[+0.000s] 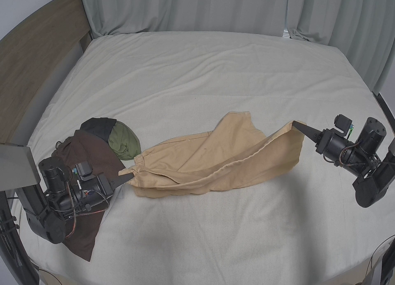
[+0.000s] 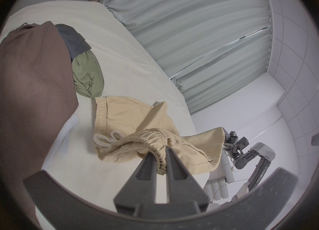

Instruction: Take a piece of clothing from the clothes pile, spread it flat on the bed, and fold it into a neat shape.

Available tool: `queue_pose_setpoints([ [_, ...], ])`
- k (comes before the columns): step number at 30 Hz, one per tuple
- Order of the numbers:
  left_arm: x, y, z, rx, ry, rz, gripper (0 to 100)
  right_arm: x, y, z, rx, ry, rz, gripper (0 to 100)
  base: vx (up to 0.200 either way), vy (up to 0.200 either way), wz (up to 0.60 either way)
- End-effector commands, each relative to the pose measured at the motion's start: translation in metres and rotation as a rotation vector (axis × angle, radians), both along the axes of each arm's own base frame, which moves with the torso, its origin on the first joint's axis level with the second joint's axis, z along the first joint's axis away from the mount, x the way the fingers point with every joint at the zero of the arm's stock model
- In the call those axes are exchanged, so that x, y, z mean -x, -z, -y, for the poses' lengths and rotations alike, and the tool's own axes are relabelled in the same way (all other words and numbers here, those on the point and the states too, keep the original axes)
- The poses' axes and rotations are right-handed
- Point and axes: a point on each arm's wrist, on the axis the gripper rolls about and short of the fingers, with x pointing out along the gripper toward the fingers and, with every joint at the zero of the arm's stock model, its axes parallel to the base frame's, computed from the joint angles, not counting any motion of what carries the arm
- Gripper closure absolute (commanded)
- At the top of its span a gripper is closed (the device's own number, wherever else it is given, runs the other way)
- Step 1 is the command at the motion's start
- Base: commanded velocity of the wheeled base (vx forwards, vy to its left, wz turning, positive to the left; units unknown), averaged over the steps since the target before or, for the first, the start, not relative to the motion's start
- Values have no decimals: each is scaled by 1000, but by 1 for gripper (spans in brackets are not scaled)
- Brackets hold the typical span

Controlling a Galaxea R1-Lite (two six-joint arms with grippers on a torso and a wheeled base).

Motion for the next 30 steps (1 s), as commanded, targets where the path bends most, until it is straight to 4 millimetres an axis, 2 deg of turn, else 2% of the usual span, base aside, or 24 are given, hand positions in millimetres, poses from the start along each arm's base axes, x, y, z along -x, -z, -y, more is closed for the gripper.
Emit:
queue_pose_setpoints([
  [1,-4,-2,1,14,-18,3,100,-21,9,-1,-12,2,-15,100,0,0,0],
  [5,-6,-3,2,22,-24,3,100,-35,11,2,-15,13,-28,100,0,0,0],
  [18,-14,1,2,28,-65,-6,100,-73,1,3,-37,22,-5,100,0,0,0],
  [30,-18,-1,1,57,-76,-14,100,-95,3,1,-38,22,-16,100,0,0,0],
])
